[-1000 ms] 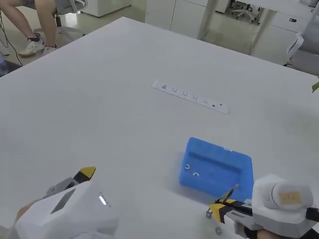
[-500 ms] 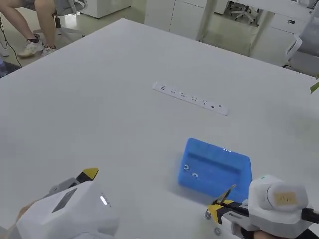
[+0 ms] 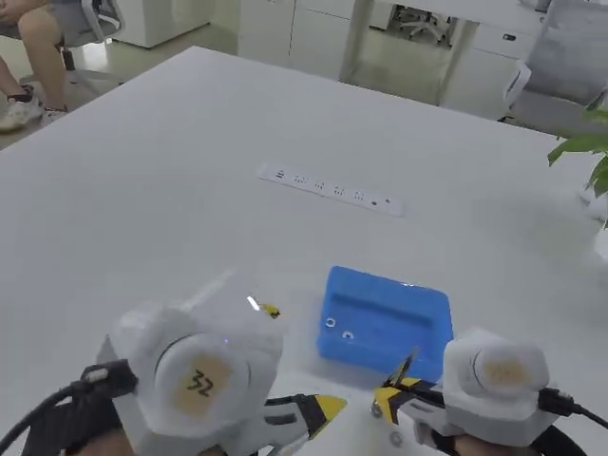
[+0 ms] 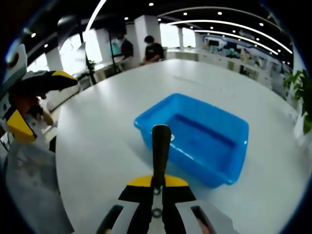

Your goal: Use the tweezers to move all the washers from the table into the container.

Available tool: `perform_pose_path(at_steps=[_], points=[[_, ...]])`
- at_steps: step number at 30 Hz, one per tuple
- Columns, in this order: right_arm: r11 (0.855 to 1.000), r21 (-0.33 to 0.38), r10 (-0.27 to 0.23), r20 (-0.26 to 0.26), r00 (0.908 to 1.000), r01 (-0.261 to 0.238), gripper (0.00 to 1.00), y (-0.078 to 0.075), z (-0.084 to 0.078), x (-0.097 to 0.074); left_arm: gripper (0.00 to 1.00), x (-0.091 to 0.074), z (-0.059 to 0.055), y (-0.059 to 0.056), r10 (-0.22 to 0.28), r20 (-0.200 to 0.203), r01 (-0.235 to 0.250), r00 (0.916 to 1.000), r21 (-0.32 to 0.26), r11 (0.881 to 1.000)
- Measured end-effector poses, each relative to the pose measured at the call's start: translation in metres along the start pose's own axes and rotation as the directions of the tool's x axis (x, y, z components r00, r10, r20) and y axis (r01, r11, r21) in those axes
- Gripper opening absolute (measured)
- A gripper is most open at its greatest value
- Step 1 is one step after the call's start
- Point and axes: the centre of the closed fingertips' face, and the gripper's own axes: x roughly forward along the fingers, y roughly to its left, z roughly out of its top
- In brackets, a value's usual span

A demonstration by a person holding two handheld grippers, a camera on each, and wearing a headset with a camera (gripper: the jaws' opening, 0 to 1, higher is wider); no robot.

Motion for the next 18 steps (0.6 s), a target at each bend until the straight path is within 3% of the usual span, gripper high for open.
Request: perform_pose_path(at_steps=[3, 5, 9, 13, 18], points=[[1.0, 0.005, -0.006, 0.004, 1.0, 0.006, 0.03, 0.0, 0.0, 0.0, 0.46, 0.016, 0.01, -0.014, -0.093, 0.003, 0.093, 0.9957, -0.022, 0.995], [1.0, 0.002, -0.01, 0.005, 0.9999, 0.01, 0.03, 0.0, 0.0, 0.0, 0.43, 0.028, 0.014, -0.024, -0.157, -0.002, 0.156, 0.9877, -0.033, 0.987], [1.0, 0.003, -0.016, 0.003, 0.9999, 0.016, 0.03, -0.001, 0.0, 0.001, 0.32, 0.05, 0.02, -0.031, -0.181, -0.013, 0.181, 0.9834, 0.021, 0.983], [1.0, 0.004, -0.024, 0.009, 0.9997, 0.024, 0.03, -0.001, 0.0, 0.002, 0.29, 0.065, 0.024, -0.036, -0.215, -0.013, 0.215, 0.9765, 0.018, 0.976], [0.999, -0.025, -0.034, 0.007, 0.9994, 0.034, 0.03, 0.001, -0.001, 0.002, 0.21, 0.078, 0.022, -0.039, -0.242, -0.059, 0.245, 0.9686, 0.059, 0.968]])
